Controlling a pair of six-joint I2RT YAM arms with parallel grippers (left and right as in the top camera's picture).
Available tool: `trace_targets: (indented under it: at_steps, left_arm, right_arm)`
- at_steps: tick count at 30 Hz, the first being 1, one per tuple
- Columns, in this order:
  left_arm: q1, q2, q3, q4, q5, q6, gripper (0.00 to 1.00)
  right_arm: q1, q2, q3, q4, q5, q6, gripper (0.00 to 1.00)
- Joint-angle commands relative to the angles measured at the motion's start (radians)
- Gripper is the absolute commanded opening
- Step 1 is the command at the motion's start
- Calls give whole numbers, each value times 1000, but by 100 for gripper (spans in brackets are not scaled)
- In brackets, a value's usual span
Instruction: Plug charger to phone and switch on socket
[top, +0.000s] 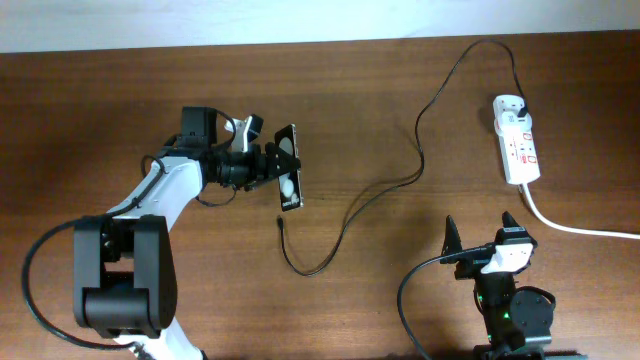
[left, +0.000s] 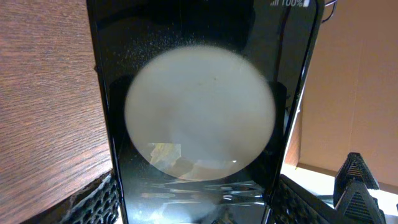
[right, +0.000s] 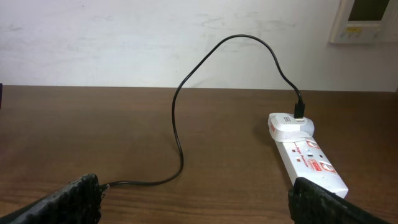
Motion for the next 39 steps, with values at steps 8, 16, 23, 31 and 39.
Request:
trace_targets:
  at_steps: [8,16,23,31,39]
  left_arm:
    - [5,-3,0,10,48,10,73]
    - [5,-3,0,13,45,10,72]
    - [5,-3,0,13,45,10,73]
    - [5,-3,0,13,45,10,73]
    - [-5,-3,0,12,45,10,73]
  right_arm:
    - [6,-7,-4,54,-267,198,99]
    - [6,195,435,-280,-257,284,99]
    - [6,801,1083,-758,-259,176,98]
    - [40,1196,1159,-752,-665,178,86]
    - [390,1580,1159,-534,-584,200,77]
